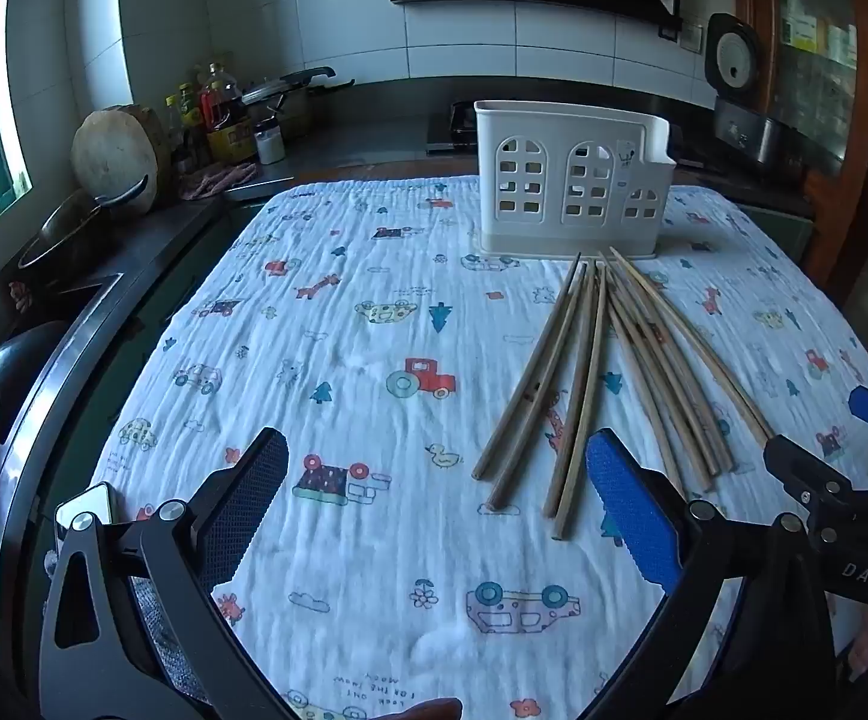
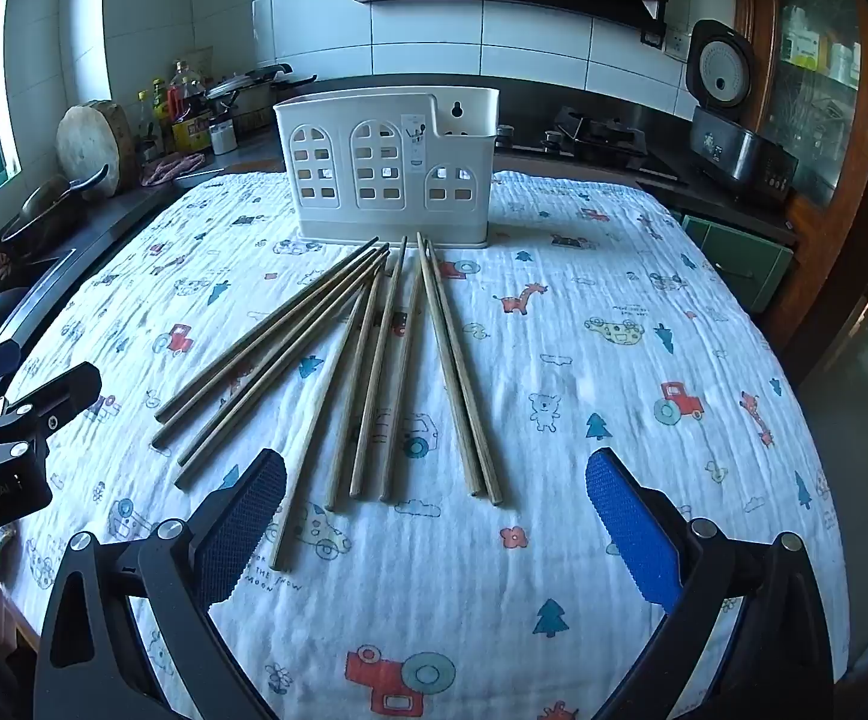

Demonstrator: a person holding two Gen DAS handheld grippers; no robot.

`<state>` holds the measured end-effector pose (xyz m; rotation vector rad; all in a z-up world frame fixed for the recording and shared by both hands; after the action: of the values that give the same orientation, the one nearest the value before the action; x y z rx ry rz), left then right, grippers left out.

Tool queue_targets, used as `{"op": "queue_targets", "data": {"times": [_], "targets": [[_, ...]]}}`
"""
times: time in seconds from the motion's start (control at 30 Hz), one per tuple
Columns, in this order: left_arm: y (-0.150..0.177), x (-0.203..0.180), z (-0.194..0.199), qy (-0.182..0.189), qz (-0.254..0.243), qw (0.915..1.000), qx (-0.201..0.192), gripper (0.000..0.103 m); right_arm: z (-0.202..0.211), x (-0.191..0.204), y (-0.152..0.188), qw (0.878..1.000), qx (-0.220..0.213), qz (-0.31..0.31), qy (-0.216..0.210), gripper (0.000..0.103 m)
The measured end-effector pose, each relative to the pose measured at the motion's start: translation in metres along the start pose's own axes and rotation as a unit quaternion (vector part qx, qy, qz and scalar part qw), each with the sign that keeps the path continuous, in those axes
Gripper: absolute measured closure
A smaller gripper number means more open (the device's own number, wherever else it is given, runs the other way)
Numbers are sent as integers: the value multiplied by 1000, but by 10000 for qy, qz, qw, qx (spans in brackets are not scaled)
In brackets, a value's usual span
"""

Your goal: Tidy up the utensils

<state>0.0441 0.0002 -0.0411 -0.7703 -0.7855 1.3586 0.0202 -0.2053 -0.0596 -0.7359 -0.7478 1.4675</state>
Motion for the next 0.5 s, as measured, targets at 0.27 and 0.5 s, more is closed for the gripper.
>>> {"op": "queue_targets", "data": {"times": [0.27,0.5], "targets": [[0,1,1,-36,-29,10000,-22,5,2,0,0,10000,-11,-5,-36,6],[0,-1,0,-67,-13,10000,-4,5,3,-3,-1,10000,-18,-11,-15,6]]}}
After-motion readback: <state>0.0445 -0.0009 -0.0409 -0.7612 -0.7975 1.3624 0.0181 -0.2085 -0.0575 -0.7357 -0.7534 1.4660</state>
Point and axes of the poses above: each gripper's, at about its wrist camera, not at the fingertips, and z roughly against the way its jaws point, x to its left, y to its underside, the point moved 6 cm from there along -z, roughly the way its jaws point, and after that the axes turned 11 degrees about -x, right-handed, at the moved point
